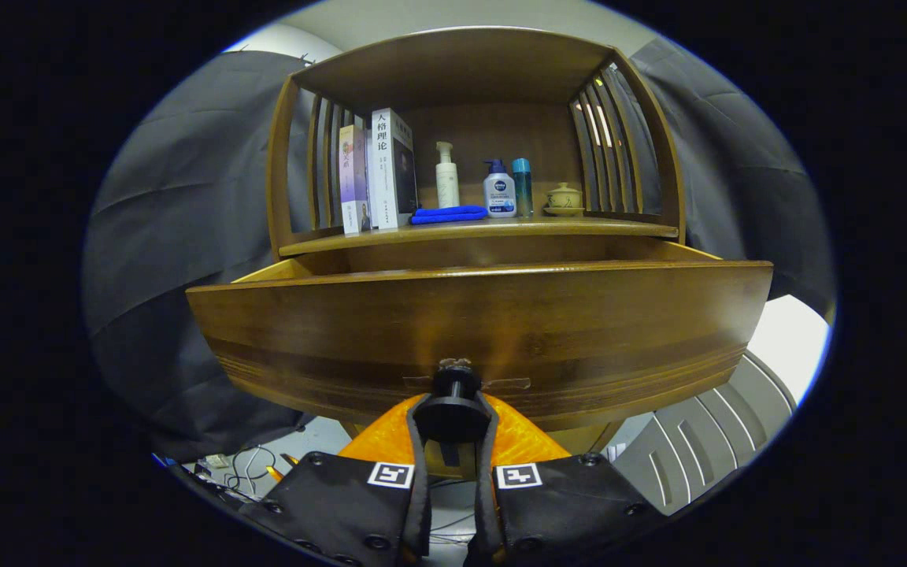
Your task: Pull open the drawer, take out the items inside it, and place them on the countertop above the cabinet.
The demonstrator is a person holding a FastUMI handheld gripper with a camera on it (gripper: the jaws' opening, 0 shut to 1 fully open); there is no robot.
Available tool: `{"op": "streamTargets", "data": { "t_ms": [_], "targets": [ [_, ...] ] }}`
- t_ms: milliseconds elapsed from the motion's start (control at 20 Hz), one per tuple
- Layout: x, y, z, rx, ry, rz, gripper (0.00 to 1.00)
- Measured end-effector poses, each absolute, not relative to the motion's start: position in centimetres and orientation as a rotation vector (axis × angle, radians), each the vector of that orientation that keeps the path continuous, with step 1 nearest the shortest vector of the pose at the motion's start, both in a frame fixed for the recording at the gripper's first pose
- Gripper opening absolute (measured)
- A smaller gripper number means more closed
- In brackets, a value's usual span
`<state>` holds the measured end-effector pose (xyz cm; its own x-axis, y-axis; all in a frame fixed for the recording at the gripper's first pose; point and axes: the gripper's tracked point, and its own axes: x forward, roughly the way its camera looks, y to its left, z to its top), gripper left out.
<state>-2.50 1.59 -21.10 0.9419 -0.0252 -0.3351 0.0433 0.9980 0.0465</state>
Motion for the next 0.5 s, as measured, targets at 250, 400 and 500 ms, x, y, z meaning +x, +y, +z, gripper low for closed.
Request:
{"op": "streamTargets", "data": {
  "t_ms": [250,400,500],
  "targets": [
    [-4.7,2.2,-21.4,0.041,0.358,-0.013,0.25],
    [-5.7,2.7,-21.4,0.036,0.366,0.003,0.24],
    [-6.1,2.9,-21.5,0.030,0.370,0.016,0.24]
  ]
}}
